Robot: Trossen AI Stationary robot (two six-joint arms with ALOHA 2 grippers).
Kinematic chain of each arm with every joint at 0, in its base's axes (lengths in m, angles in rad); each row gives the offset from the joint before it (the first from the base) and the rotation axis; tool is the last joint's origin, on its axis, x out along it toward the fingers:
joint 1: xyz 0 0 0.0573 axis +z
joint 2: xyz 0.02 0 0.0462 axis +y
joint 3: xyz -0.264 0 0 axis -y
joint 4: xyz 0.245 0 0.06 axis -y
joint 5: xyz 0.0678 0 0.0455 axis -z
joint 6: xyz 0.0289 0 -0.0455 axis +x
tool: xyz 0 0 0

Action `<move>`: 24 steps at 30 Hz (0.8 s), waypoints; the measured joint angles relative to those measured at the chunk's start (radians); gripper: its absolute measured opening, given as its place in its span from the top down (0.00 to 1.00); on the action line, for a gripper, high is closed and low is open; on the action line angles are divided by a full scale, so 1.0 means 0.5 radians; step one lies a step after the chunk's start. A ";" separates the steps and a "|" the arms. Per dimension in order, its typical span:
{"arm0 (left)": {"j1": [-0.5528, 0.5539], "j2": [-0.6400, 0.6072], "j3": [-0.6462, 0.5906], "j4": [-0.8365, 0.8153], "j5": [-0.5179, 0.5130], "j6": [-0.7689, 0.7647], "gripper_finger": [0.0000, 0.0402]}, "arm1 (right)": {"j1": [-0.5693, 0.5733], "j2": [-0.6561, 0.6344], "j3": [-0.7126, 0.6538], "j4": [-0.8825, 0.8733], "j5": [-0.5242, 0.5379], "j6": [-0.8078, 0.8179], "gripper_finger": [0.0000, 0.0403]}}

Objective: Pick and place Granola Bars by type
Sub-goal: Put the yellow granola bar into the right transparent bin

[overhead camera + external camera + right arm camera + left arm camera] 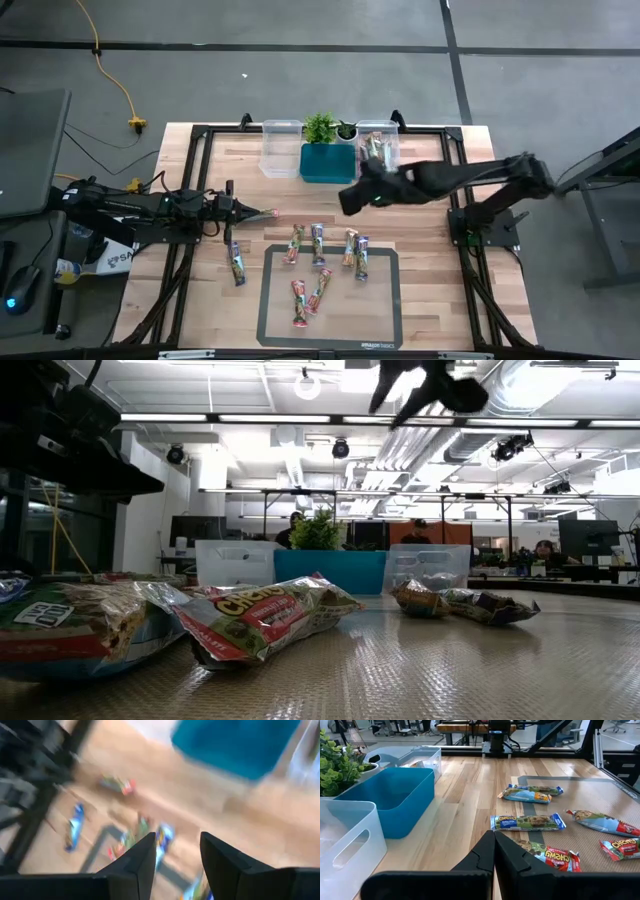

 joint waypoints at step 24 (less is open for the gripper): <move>0.000 0.000 0.000 -0.001 0.000 0.000 1.00 | 0.091 0.666 -0.031 0.055 -0.676 0.642 0.66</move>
